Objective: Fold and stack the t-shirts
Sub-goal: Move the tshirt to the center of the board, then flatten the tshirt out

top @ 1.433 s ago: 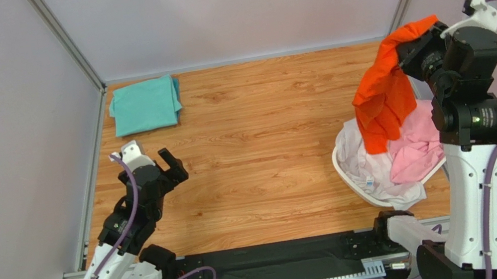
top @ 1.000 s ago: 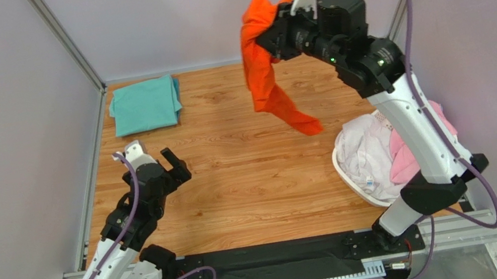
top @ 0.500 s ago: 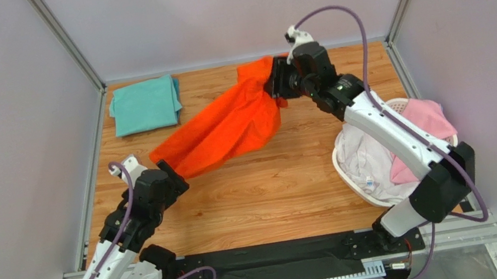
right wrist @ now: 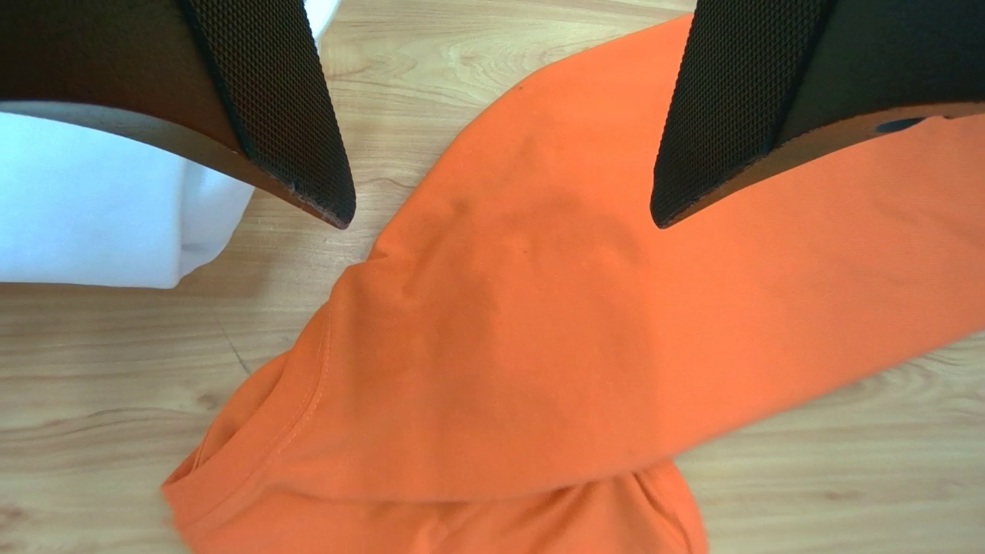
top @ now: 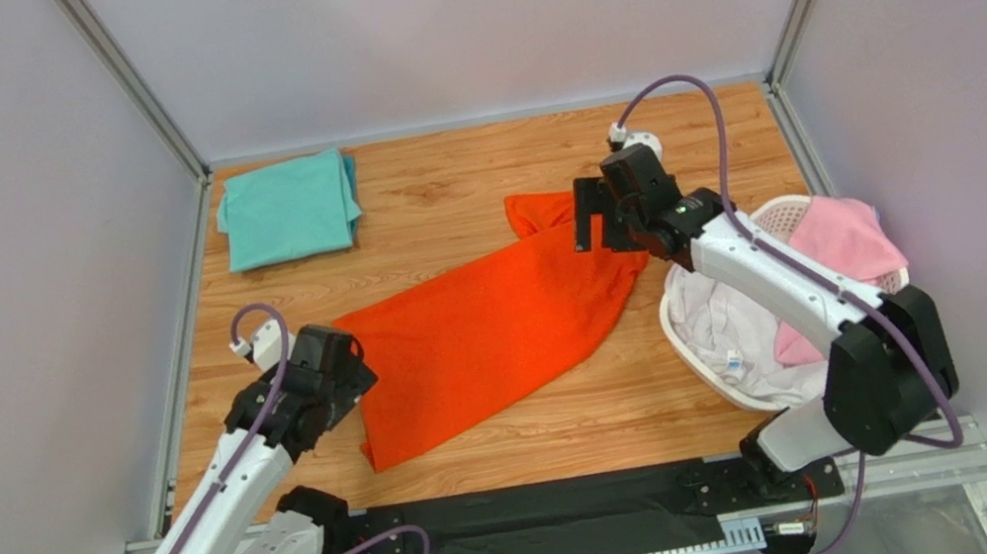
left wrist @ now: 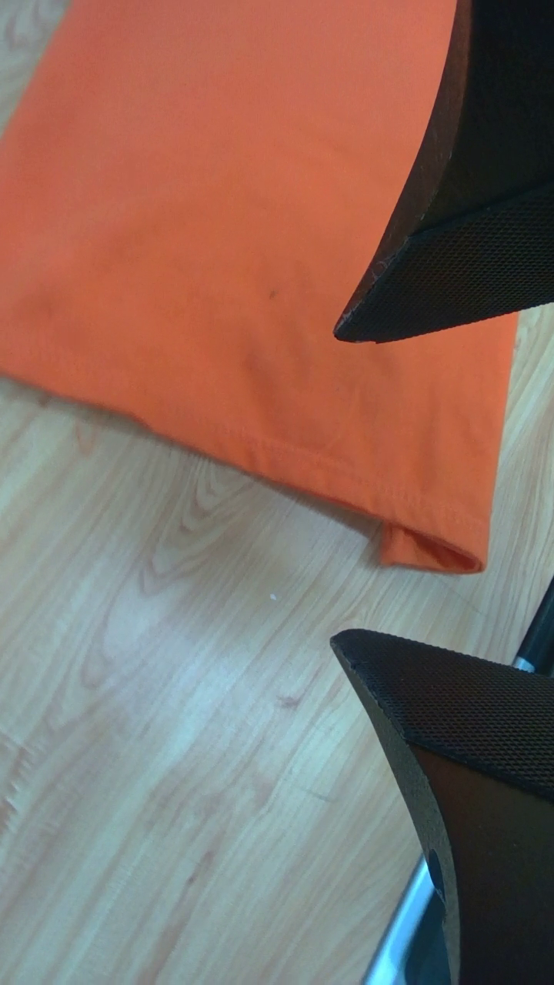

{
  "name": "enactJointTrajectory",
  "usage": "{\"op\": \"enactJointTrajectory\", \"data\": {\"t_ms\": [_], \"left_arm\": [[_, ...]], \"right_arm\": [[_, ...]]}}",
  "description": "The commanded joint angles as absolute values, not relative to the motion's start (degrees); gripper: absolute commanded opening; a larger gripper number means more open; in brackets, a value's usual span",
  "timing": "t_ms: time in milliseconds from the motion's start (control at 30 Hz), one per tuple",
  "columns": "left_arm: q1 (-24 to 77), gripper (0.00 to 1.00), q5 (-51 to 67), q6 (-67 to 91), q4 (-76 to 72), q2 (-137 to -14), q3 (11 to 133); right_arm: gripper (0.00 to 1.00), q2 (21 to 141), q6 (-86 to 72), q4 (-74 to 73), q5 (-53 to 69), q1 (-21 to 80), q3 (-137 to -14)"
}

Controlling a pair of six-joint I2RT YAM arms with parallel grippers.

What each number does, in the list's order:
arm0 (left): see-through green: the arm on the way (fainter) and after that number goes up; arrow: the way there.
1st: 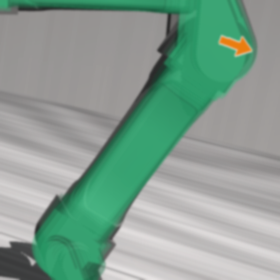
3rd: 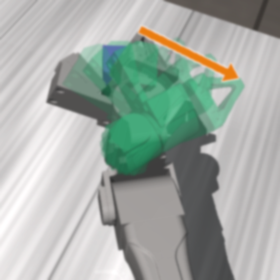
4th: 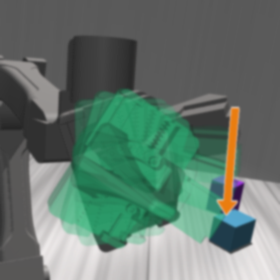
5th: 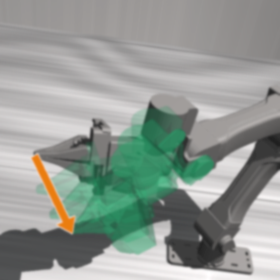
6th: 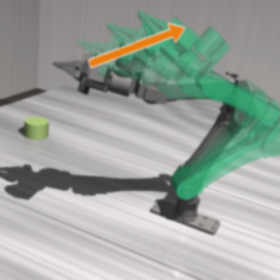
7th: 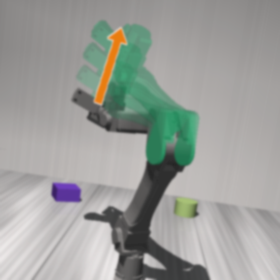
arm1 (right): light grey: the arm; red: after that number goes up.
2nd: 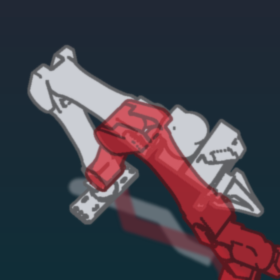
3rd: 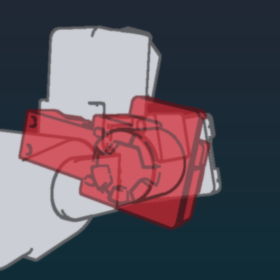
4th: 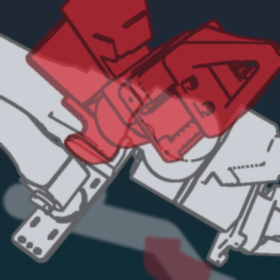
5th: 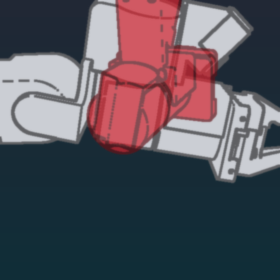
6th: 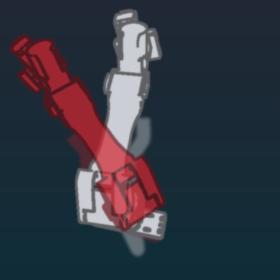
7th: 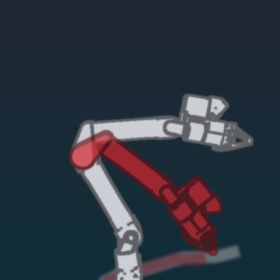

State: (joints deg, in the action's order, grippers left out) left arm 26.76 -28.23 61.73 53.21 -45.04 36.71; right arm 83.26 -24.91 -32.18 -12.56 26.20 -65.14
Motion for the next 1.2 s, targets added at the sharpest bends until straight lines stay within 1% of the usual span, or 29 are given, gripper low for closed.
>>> {"op": "enactJointTrajectory", "data": {"t_ms": [0,67,233,400,500,567,633,733,833,900,1033,1133,1167], "left_arm": [[23.4,0.99,-23.1,62.2,50.5,-47.3,34.2],[22.7,0.99,-20.8,60.5,47.8,-48.0,32.9],[21.8,0.99,-19.6,57.3,41.0,-50.3,31.9],[15.6,1.00,-19.8,54.9,34.4,-54.6,33.7],[12.1,1.00,-17.2,52.0,28.8,-59.0,35.5],[10.5,1.00,-14.5,50.8,28.4,-63.5,39.4],[10.4,1.00,-15.4,50.0,26.9,-66.6,42.7],[9.1,1.00,-15.7,49.3,25.8,-74.9,47.1],[7.3,0.92,-11.9,48.0,25.4,-79.7,51.0],[6.8,0.89,-11.6,48.2,26.5,-83.9,53.4],[5.5,0.87,-10.8,47.9,26.4,-90.9,54.7],[5.5,0.82,-9.6,47.4,26.4,-93.6,55.5],[5.4,0.78,-9.1,47.4,26.3,-94.3,55.7]], "right_arm": [[1.00,78.1,-23.6,-29.1,-13.8,26.5,-62.4],[1.00,77.3,-23.4,-28.6,-14.1,26.5,-60.7],[1.00,78.3,-21.4,-27.6,-13.5,26.5,-60.3],[1.00,83.1,-17.1,-25.1,-8.7,26.4,-63.4],[1.00,89.4,-13.7,-23.4,-4.0,26.5,-69.0],[1.00,92.8,-12.8,-23.6,-2.4,26.5,-74.6],[1.00,97.9,-12.4,-23.8,-0.9,26.7,-77.8],[1.00,104.0,-11.9,-23.9,0.9,27.1,-84.1],[1.00,109.1,-11.3,-24.2,1.9,27.3,-89.5],[1.00,111.6,-11.1,-25.0,2.1,27.3,-93.1],[1.00,117.6,-10.0,-27.1,2.1,27.4,-98.6],[1.00,120.6,-9.1,-28.8,1.5,27.5,-101.6],[1.00,122.2,-8.4,-29.3,1.0,27.5,-102.3]]}}
